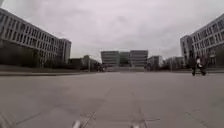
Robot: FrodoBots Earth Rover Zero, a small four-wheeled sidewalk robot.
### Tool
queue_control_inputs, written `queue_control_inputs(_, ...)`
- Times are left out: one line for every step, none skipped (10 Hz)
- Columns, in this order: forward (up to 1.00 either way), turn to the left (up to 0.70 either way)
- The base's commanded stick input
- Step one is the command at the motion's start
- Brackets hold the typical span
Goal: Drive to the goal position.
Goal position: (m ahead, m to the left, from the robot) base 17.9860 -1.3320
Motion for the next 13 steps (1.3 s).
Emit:
queue_control_inputs(0.85,0.0)
queue_control_inputs(0.85,0.0)
queue_control_inputs(0.85,0.0)
queue_control_inputs(0.85,-0.01)
queue_control_inputs(0.85,-0.01)
queue_control_inputs(0.85,0.0)
queue_control_inputs(0.89,-0.01)
queue_control_inputs(0.96,-0.02)
queue_control_inputs(1.0,-0.26)
queue_control_inputs(1.0,-0.31)
queue_control_inputs(1.0,-0.05)
queue_control_inputs(1.0,0.0)
queue_control_inputs(1.0,0.0)
